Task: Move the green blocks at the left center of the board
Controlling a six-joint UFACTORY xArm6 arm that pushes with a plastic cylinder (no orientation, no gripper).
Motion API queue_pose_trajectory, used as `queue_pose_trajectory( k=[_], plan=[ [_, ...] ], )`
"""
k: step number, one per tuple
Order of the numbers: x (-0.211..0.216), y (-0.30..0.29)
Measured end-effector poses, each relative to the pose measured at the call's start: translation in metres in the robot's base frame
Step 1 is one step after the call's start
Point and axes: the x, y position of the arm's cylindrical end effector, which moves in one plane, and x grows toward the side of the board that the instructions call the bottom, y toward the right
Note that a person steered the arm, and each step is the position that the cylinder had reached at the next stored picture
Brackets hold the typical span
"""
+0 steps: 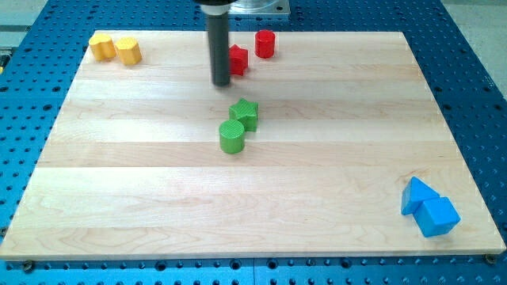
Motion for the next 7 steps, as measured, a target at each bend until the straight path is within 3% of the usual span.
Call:
queue_pose_trajectory(
  k=[2, 3, 4, 5, 7],
  plan=[
    [-0.052, 0.072],
    [-0.031, 0.061],
    [0.029, 0.085],
    [0.084, 0.066],
    [0.114, 0.051]
  ],
)
